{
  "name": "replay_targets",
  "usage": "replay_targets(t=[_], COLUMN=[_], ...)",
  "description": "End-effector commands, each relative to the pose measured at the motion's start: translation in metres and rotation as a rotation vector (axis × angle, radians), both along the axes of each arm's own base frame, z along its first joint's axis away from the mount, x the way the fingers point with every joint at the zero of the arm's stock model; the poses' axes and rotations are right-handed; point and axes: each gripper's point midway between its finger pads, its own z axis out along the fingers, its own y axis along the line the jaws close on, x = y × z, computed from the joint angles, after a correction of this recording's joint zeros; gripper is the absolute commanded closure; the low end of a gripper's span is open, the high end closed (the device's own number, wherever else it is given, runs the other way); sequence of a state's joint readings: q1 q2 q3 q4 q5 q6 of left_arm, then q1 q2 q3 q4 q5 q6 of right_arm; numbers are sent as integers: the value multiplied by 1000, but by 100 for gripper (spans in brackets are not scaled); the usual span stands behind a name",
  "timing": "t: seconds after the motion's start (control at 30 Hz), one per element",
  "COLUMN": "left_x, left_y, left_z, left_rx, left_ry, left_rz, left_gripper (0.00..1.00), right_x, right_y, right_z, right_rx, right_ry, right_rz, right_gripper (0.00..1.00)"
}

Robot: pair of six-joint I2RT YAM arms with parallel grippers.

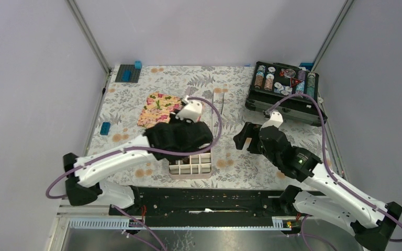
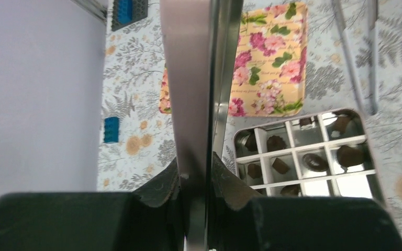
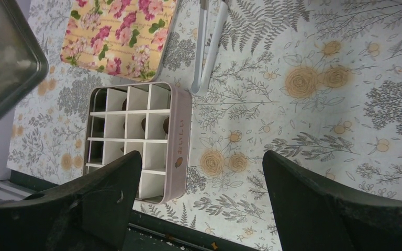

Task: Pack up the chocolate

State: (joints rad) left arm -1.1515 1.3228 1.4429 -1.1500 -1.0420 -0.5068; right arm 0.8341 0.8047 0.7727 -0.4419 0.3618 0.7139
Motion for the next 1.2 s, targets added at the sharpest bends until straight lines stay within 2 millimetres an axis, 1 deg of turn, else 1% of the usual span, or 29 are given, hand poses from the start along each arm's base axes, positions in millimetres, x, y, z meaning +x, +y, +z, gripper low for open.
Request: replay_targets(t=[0.0,0.03,0.07,0.13,0.2,0.3,0.43,0.57,0.67,0.8,0.9,1.0,1.17], left_x=[-9,-13,-19,-27,-29,-32,-38,-43,-42,-45,-50,-51,-53], left_y=[14,11,4,-5,-9,-16,-22,-18,-16,-13,-18,-19,-27], left_z=[-1,-5,-10,-15,-22,-34,-32,-22,-30,-51,-53,-70,-88], left_rx=[71,74,47,2,-16,15,59,126,261,421,427,507,585], left_ry=[-144,-138,-136,-120,-95,-72,-151,-236,-247,-218,-245,-218,-197], left_rz=[144,131,110,92,94,82,24,-42,-92,-135,-170,-205,-230], left_gripper=[100,100,100,100,100,100,100,100,100,100,100,100,100], right_x=[-1,-2,-4,-6,-9,-15,-27,-38,-44,-45,-44,-44,-42], right_y=[-21,-24,-26,-36,-48,-68,-96,-119,-131,-135,-130,-125,-119], right_z=[6,7,8,12,15,18,22,25,24,28,25,20,17], right_rx=[-17,-15,-13,-17,-18,-9,1,-9,-11,18,19,8,17], right_ry=[-32,-37,-42,-53,-64,-91,-119,-127,-128,-147,-131,-110,-103], right_rz=[-75,-82,-87,-111,-152,-210,-274,-322,-351,-376,-363,-346,-332], right_gripper=[8,8,7,7,7,7,6,6,6,6,6,6,6])
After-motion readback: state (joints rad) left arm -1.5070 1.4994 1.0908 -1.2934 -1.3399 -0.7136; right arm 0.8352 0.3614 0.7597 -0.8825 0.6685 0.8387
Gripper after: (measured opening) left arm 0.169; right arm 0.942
